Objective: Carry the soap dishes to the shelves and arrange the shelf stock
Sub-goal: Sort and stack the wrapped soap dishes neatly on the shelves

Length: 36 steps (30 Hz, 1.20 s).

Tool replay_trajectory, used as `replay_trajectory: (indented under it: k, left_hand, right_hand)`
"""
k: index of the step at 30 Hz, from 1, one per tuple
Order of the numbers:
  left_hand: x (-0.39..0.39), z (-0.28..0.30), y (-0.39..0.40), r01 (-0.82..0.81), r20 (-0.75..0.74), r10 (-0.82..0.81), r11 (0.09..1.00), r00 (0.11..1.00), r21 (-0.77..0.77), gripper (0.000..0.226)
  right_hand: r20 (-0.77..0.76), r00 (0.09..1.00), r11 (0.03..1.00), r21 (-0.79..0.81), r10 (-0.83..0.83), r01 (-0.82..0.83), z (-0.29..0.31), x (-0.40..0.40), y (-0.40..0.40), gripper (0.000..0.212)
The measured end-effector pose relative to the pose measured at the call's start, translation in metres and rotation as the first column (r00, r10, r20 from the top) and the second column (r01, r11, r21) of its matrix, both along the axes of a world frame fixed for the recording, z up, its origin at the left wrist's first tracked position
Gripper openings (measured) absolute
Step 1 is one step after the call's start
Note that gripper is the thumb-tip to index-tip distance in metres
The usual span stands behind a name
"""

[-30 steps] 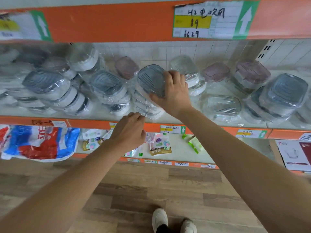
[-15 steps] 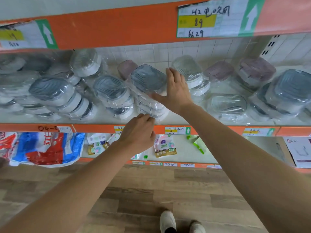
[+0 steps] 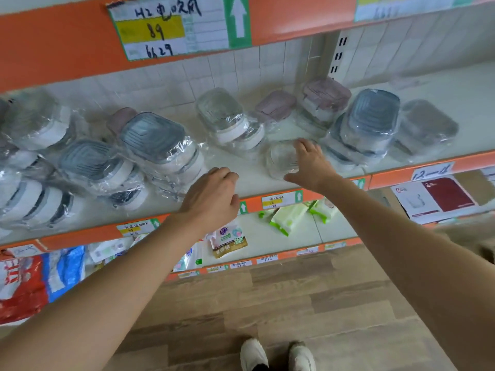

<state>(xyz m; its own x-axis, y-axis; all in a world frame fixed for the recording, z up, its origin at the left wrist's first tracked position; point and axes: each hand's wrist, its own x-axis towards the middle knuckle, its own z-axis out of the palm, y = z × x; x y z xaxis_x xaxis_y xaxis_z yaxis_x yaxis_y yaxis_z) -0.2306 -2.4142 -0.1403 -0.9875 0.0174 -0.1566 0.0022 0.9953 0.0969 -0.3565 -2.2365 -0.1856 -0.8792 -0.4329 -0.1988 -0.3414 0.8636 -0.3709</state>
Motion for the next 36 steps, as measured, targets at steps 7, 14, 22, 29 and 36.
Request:
replay_trajectory:
  k: [7,14,22,29,36]
  left_hand:
    - [-0.007,-0.016,-0.009,-0.015,0.011,0.015,1.000,1.000,0.012,0.038]
    - [-0.006,-0.024,-0.005,-0.032,0.051,0.031,0.999,0.998,0.019,0.041]
    - [-0.010,-0.021,-0.002,-0.049,0.063,0.049,0.999,0.997,0.001,0.040]
    - [-0.043,-0.005,0.008,-0.186,-0.031,0.189,0.981,0.982,0.062,0.039]
    - [-0.077,-0.012,0.007,-0.476,0.072,0.478,0.828,0.876,0.296,0.063]
  right_hand:
    - [0.034,0.999,0.963,0.268,0.026,-0.034,-0.024,-0.021,-0.002,0.101]
    - [-0.139,0.982,0.937,0.342,0.125,-0.071,-0.019,-0.018,-0.003,0.083]
    - [-0.200,0.977,0.985,0.167,0.078,-0.045,-0.008,-0.009,0.003,0.080]
    - [-0.215,0.976,0.997,0.057,-0.032,0.045,0.002,0.001,0.009,0.084]
    - [-0.248,0.962,0.990,0.056,-0.111,0.129,0.018,-0.003,0.014,0.084]
